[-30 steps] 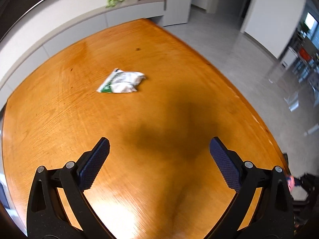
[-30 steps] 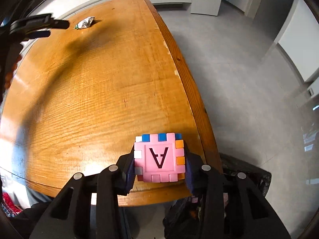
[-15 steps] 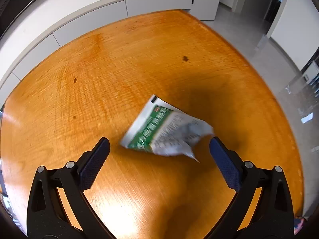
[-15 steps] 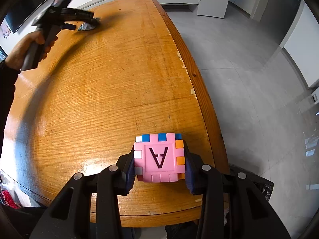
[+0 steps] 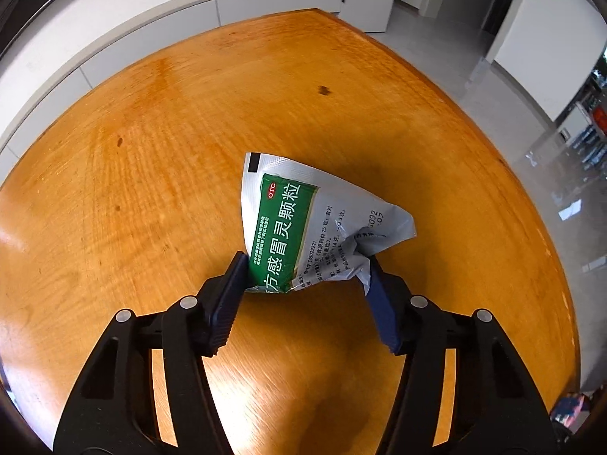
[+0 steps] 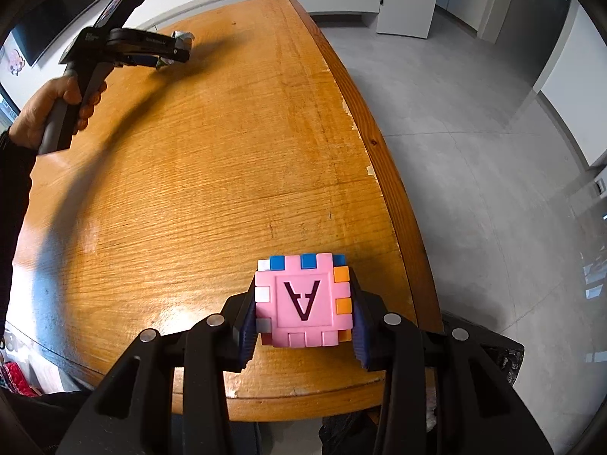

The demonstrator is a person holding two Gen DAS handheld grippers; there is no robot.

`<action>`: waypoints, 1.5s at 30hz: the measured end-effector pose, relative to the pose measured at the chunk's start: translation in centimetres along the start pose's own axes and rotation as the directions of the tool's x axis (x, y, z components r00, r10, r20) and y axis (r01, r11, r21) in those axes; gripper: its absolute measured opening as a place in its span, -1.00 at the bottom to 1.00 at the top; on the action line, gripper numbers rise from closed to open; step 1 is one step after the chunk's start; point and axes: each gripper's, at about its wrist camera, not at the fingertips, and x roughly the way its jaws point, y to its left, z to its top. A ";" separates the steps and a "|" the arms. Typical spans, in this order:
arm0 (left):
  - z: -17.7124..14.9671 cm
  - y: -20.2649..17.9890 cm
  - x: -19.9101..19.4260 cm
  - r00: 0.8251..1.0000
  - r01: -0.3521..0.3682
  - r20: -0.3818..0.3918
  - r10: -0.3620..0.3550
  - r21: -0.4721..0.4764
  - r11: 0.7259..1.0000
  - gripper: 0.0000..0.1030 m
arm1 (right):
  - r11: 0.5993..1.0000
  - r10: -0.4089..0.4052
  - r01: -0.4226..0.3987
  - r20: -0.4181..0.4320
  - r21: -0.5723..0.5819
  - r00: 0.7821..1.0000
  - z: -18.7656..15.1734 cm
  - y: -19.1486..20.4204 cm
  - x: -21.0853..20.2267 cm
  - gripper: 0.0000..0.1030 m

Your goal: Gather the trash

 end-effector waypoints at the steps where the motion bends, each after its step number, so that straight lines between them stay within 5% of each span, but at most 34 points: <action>1: -0.6 -0.6 -0.7 1.000 0.008 0.003 -0.009 0.012 1.000 0.14 | 1.000 0.000 0.000 0.010 0.004 1.000 -0.3 -0.1 -0.5 -0.19; 8: -4.3 -6.5 -5.8 0.996 0.074 0.039 -0.080 0.129 0.989 0.14 | 0.999 -0.013 0.011 0.059 0.047 0.998 -2.6 -1.5 -3.4 -0.19; 14: -8.4 -14.7 -10.8 0.981 0.164 0.057 -0.186 0.273 0.948 0.14 | 0.991 -0.057 0.047 0.081 0.121 0.995 -6.9 -4.3 -6.4 -0.19; 21: -14.1 -26.1 -14.7 0.942 0.283 0.024 -0.334 0.476 0.832 0.14 | 0.959 -0.133 0.108 0.077 0.263 0.988 -14.0 -8.8 -9.8 -0.19; 26: -17.8 -32.6 -14.9 0.927 0.325 -0.040 -0.374 0.586 0.742 0.14 | 0.915 -0.178 0.144 0.055 0.376 0.983 -19.8 -11.9 -11.4 -0.19; 38: -26.7 -45.8 -12.0 0.918 0.370 -0.207 -0.339 0.757 0.539 0.14 | 0.807 -0.234 0.194 0.000 0.558 0.972 -28.6 -17.4 -12.0 -0.19; 39: -27.0 -46.5 -11.6 0.918 0.372 -0.217 -0.332 0.761 0.531 0.15 | 0.808 -0.233 0.196 -0.005 0.555 0.972 -28.6 -17.7 -11.8 -0.07; 40: -27.4 -47.0 -11.2 0.919 0.372 -0.224 -0.325 0.765 0.526 0.20 | 0.810 -0.244 0.222 -0.032 0.542 0.969 -28.7 -17.9 -11.3 0.39; 41: -27.8 -47.7 -10.9 0.923 0.364 -0.225 -0.313 0.774 0.518 0.25 | 0.806 -0.271 0.258 -0.056 0.533 0.961 -28.9 -18.1 -11.2 0.59; 43: -28.7 -49.2 -10.0 0.954 0.279 -0.173 -0.246 0.814 0.509 0.88 | 0.800 -0.332 0.305 -0.043 0.516 0.942 -29.0 -18.1 -11.2 0.69; 45: -28.7 -49.1 -9.8 0.973 0.188 -0.086 -0.216 0.838 0.512 0.88 | 0.811 -0.302 0.268 -0.020 0.520 0.953 -28.8 -18.1 -11.1 0.69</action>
